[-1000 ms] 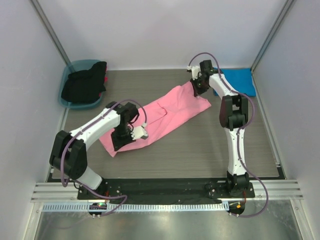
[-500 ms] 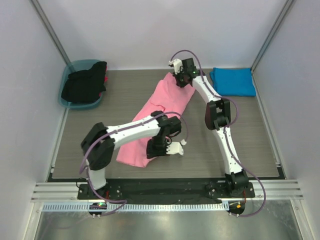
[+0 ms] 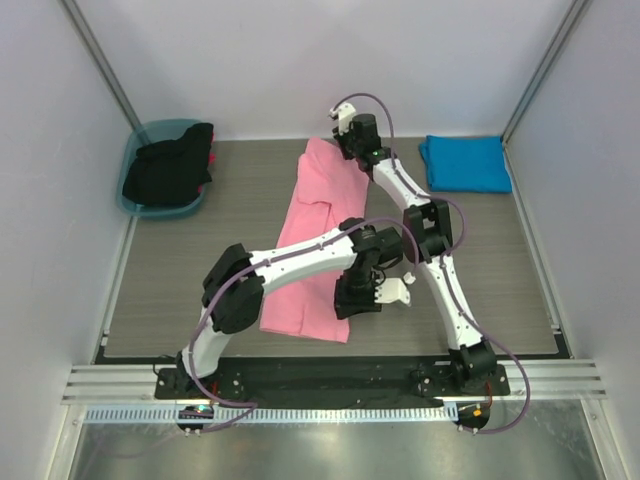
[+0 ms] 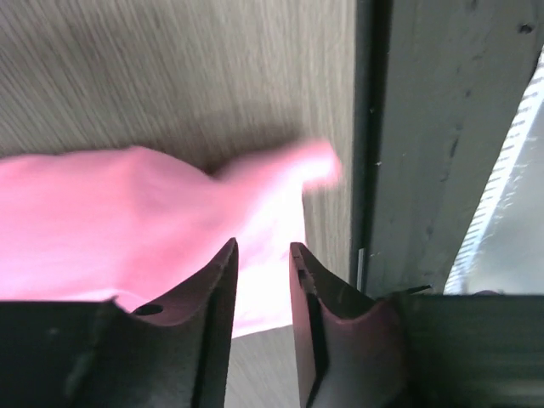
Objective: Fold and stack the t-shirts
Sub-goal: Fold the tshirt
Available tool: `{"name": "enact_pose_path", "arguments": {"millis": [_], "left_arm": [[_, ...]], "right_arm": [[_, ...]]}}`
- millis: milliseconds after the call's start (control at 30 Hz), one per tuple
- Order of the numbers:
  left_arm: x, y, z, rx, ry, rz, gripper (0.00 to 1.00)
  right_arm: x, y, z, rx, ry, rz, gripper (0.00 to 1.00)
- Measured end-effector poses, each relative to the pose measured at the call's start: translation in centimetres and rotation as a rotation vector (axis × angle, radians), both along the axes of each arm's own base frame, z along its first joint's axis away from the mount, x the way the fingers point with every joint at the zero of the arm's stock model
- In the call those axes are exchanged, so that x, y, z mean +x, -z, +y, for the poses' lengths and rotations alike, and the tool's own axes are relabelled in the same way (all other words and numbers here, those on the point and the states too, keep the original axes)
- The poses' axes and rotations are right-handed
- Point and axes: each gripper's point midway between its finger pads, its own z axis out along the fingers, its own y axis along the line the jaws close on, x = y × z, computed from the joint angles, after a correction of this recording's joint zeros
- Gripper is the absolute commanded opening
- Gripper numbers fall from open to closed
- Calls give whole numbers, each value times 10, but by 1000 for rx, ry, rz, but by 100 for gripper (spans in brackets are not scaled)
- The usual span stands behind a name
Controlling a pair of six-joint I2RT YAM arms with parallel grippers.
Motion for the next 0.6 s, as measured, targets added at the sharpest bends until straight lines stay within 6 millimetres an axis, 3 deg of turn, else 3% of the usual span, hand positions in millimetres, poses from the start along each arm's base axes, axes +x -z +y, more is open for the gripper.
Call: {"name": "enact_pose_path", "arguments": {"millis": [33, 167, 233, 300, 400, 500, 600], "left_arm": [[-1, -2, -1, -2, -4, -2, 37], [2, -15, -1, -12, -24, -46, 42], [13, -34, -7, -47, -43, -114, 43], [28, -66, -10, -124, -92, -198, 47], [48, -118, 8, -237, -216, -286, 45], [80, -162, 54, -352, -462, -360, 46], [109, -170, 107, -384, -753, -379, 46]], "right_arm": [[6, -7, -5, 11, 30, -27, 39], [20, -35, -37, 28, 155, -88, 47], [18, -59, -54, 48, 216, -103, 48], [9, -89, -69, 78, 265, -103, 49], [-26, -148, -90, 160, 320, -86, 50], [-77, -214, -96, 275, 324, -77, 54], [-138, -257, -88, 408, 272, -28, 57]]}}
